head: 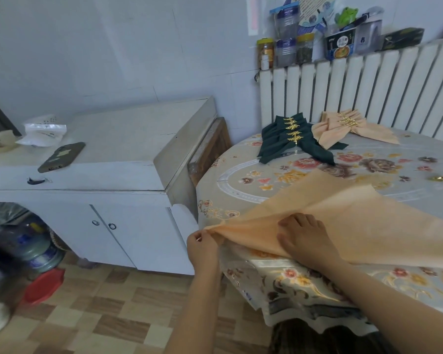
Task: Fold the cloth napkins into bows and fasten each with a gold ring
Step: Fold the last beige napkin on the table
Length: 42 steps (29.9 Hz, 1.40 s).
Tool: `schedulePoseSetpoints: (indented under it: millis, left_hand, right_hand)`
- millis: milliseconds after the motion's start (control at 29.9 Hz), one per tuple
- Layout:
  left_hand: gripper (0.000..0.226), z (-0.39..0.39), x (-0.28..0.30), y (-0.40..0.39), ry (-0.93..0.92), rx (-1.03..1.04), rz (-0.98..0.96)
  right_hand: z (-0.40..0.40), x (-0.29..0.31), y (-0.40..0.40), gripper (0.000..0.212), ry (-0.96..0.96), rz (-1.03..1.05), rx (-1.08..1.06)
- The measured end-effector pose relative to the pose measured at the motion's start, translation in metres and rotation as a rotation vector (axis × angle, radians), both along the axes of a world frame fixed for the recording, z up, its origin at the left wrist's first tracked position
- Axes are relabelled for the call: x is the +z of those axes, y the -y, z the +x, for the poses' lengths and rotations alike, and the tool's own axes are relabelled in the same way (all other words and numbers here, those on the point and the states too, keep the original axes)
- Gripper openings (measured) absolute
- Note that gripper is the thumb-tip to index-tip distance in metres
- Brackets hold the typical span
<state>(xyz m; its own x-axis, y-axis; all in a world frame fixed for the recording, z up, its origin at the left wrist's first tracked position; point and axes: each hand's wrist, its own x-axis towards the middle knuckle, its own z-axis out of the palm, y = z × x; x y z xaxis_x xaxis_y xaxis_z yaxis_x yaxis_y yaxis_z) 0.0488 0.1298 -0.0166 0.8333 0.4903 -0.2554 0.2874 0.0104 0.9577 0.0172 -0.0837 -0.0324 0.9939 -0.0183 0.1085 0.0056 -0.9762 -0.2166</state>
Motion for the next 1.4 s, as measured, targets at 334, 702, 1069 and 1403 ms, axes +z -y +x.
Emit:
schedulePoseSetpoints:
  millis: [334, 702, 1069, 1403]
  left_hand:
    - [0.016, 0.045, 0.020, -0.048, 0.210, -0.523, 0.642]
    - [0.026, 0.044, 0.014, -0.032, 0.168, -0.716, 1.215]
    - [0.045, 0.039, -0.007, 0.068, 0.635, -0.860, 1.106]
    - [0.040, 0.063, -0.022, 0.085, 0.386, -0.978, 1.138]
  right_hand:
    - [0.000, 0.002, -0.001, 0.054, -0.015, 0.051, -0.041]
    - [0.001, -0.001, -0.003, 0.055, 0.012, 0.077, -0.060]
    - [-0.001, -0.006, 0.000, 0.088, 0.084, 0.224, -0.046]
    - [0.003, -0.008, 0.006, 0.092, 0.062, 0.400, -0.084]
